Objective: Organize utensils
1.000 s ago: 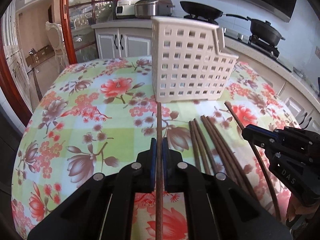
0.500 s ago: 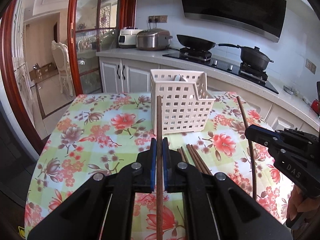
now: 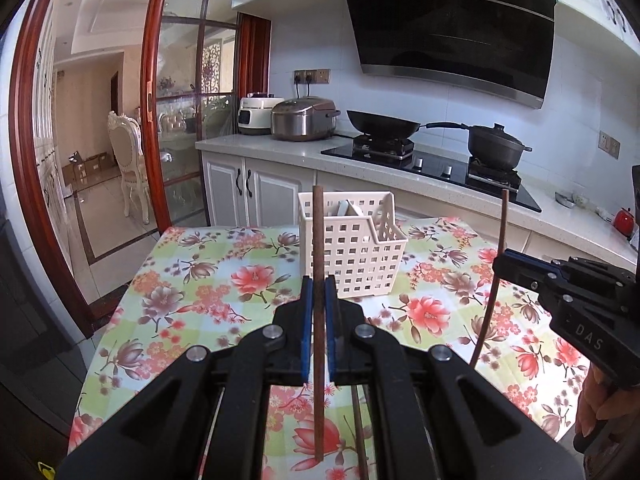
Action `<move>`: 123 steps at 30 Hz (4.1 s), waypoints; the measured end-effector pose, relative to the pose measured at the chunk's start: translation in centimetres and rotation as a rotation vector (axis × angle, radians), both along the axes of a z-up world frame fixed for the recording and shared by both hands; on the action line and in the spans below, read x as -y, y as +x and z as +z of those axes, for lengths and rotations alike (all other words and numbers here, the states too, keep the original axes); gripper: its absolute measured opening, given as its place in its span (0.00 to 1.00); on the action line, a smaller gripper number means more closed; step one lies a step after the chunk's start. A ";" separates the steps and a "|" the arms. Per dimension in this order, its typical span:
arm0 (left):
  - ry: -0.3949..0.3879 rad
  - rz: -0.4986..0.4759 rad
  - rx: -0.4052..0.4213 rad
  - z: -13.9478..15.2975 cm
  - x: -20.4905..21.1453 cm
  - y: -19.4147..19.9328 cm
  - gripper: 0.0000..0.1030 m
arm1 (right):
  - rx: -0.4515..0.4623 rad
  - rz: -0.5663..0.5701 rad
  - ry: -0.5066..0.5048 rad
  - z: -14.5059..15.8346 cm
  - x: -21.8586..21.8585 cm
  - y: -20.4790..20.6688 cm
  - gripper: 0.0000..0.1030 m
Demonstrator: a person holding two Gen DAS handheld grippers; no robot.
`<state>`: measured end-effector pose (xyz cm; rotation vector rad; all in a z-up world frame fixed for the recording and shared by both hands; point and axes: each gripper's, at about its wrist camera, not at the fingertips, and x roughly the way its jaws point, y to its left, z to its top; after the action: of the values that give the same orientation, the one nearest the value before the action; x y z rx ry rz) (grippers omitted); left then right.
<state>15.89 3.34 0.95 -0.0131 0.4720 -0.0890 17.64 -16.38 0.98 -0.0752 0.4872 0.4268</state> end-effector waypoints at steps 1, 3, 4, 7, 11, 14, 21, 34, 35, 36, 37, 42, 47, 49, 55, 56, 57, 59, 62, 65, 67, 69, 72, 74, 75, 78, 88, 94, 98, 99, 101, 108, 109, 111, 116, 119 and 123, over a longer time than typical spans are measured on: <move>0.002 0.000 0.002 0.0 0.1 -0.1 0.06 | 0.004 -0.001 -0.001 0.1 0.1 -0.2 0.06; 0.004 0.002 0.009 0.1 0.2 -0.4 0.06 | 0.011 -0.003 0.001 0.3 0.2 -0.4 0.06; 0.004 0.002 0.011 0.1 0.3 -0.4 0.06 | 0.016 -0.002 0.000 0.4 0.2 -0.5 0.06; 0.001 0.001 0.012 0.1 0.2 -0.6 0.06 | 0.029 0.003 -0.006 0.7 0.3 -0.8 0.06; 0.002 0.000 0.028 0.4 0.4 -0.8 0.06 | 0.032 0.003 0.001 0.8 0.5 -0.8 0.06; 0.015 0.004 0.037 0.5 0.5 -0.8 0.06 | 0.031 0.004 -0.001 0.9 0.5 -0.8 0.06; 0.011 0.001 0.059 0.7 0.6 -1.3 0.06 | 0.028 0.004 -0.002 0.7 0.5 -0.8 0.06; 0.022 -0.006 0.072 1.4 0.7 -0.9 0.06 | 0.029 0.001 -0.002 0.7 0.5 -0.6 0.06; 0.022 -0.008 0.077 1.6 0.8 -0.8 0.06 | 0.032 0.000 -0.004 0.8 0.5 -0.4 0.06; 0.024 -0.012 0.083 1.9 0.9 -0.6 0.06 | 0.037 -0.003 -0.004 1.1 0.6 -0.2 0.06; 0.027 -0.013 0.087 2.1 1.0 -0.4 0.06 | 0.039 -0.004 -0.001 1.3 0.6 0.0 0.06; 0.021 -0.012 0.115 3.6 0.8 1.7 0.06 | 0.059 -0.007 0.012 3.1 0.8 1.7 0.06; 0.006 -0.017 0.136 5.6 0.5 3.9 0.06 | 0.089 -0.020 0.017 5.3 0.9 3.8 0.06; 0.010 -0.022 0.148 6.5 0.7 4.7 0.06 | 0.105 -0.026 0.016 6.2 1.0 4.5 0.06; 0.021 -0.035 0.173 8.9 1.3 7.1 0.06 | 0.124 -0.035 0.018 8.0 1.1 7.2 0.06; 0.019 -0.040 0.174 9.4 1.4 7.6 0.06 | 0.125 -0.035 0.016 8.2 1.1 7.6 0.06; 0.014 -0.042 0.174 9.7 1.4 7.9 0.06 | 0.125 -0.035 0.012 8.5 1.0 8.2 0.06; 0.002 -0.045 0.179 10.8 1.5 9.1 0.06 | 0.130 -0.034 0.008 9.2 0.7 9.0 0.06; -0.011 -0.046 0.196 12.7 1.6 10.6 0.06 | 0.150 -0.037 0.008 10.6 0.6 10.1 0.06; -0.018 -0.038 0.216 14.5 1.7 12.4 0.06 | 0.163 -0.041 0.017 11.9 0.5 11.6 0.06; -0.019 -0.030 0.231 15.3 1.9 13.6 0.06 | 0.163 -0.040 0.026 12.4 0.4 12.7 0.06; -0.022 -0.024 0.243 15.8 2.1 14.7 0.06 | 0.154 -0.038 0.028 12.5 0.2 13.9 0.06; -0.030 -0.012 0.255 16.1 2.1 16.5 0.06 | 0.132 -0.033 0.023 12.0 -0.3 15.5 0.06; -0.038 -0.009 0.247 15.8 2.1 17.8 0.06 | 0.108 -0.023 0.014 11.4 -0.8 16.3 0.06; -0.040 -0.010 0.238 15.4 2.2 18.3 0.06 | 0.093 -0.021 0.004 10.9 -1.0 16.9 0.06; -0.056 -0.012 0.193 13.5 2.2 20.3 0.06 | 0.038 -0.017 -0.042 8.9 -2.1 19.1 0.06; -0.062 -0.012 -0.013 6.2 0.8 25.2 0.07 | -0.098 -0.033 -0.039 4.7 -3.7 23.2 0.13; -0.063 0.029 -0.002 5.6 -0.9 24.3 0.38 | -0.101 -0.042 -0.023 4.0 -3.4 23.2 0.32; -0.059 0.063 0.013 5.2 -1.8 22.6 0.60 | -0.091 -0.044 -0.017 3.7 -2.6 21.8 0.32; -0.063 0.075 0.027 5.0 -2.1 21.8 0.65 | -0.088 -0.043 -0.016 3.6 -2.4 21.4 0.32; -0.066 0.092 0.041 4.7 -2.4 20.1 0.72 | -0.080 -0.042 -0.013 3.3 -1.9 20.0 0.32; -0.059 0.121 0.045 0.9 -3.2 14.0 0.92 | -0.097 -0.048 -0.005 -0.5 -0.1 15.2 0.32; -0.061 0.123 0.028 -0.1 -3.3 13.0 0.93 | -0.106 -0.053 -0.005 -1.5 0.1 14.5 0.32; -0.066 0.139 0.008 -1.7 -3.5 11.6 0.93 | -0.137 -0.057 0.004 -3.6 0.3 13.2 0.31; -0.058 0.159 -0.026 -5.2 -3.2 9.0 0.94 | -0.216 -0.064 0.008 -8.4 0.1 11.1 0.31; -0.069 0.152 -0.043 -6.6 -2.9 7.8 0.94 | -0.250 -0.067 0.009 -10.5 -0.2 10.0 0.31; -0.057 0.176 -0.054 -8.3 -2.5 5.9 0.94 | -0.297 -0.055 -0.011 -12.8 -0.9 9.3 0.28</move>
<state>21.84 5.82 -7.34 -0.1132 0.5200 0.0713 26.99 -15.48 -11.78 -0.0081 0.7826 0.3826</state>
